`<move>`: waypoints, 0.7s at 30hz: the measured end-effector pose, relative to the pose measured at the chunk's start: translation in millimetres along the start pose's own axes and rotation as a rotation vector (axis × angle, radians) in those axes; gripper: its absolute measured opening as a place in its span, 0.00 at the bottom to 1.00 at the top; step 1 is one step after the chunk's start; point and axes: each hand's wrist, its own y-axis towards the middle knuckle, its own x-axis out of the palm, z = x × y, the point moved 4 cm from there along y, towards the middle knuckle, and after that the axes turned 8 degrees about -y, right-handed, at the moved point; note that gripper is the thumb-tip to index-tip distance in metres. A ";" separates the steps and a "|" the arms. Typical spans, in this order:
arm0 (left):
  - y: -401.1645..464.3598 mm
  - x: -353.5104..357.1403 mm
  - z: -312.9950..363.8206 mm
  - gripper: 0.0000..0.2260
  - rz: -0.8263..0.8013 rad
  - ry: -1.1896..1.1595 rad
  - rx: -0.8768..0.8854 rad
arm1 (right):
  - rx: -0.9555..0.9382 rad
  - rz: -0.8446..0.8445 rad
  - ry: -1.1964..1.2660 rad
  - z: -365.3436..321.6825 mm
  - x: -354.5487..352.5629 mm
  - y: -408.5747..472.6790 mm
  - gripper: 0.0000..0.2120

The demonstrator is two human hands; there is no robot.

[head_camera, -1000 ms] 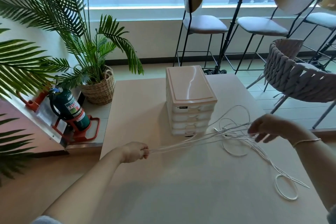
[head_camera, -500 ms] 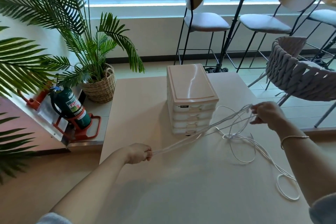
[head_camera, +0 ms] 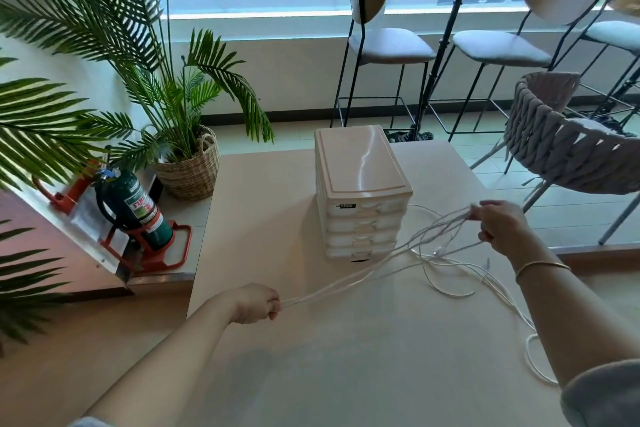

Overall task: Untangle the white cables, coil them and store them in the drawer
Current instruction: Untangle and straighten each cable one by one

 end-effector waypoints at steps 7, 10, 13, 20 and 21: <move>1.4 8.1 -3.1 0.13 -0.014 -0.007 -0.014 | 0.107 -0.320 0.058 17.2 3.2 -5.6 0.09; 2.7 9.4 1.6 0.14 -0.031 0.010 -0.008 | 0.034 -0.437 0.190 3.5 -3.1 -12.3 0.07; 2.1 7.0 6.7 0.14 -0.023 0.015 -0.002 | -0.084 -0.372 0.253 -20.2 -11.4 -16.4 0.06; 8.1 9.5 -2.3 0.13 -0.034 0.062 0.002 | -0.058 -0.145 0.200 -33.7 -10.6 -13.5 0.12; 8.8 12.1 -6.3 0.13 -0.040 0.068 -0.005 | -0.032 -0.163 0.195 -27.5 -8.6 -12.6 0.11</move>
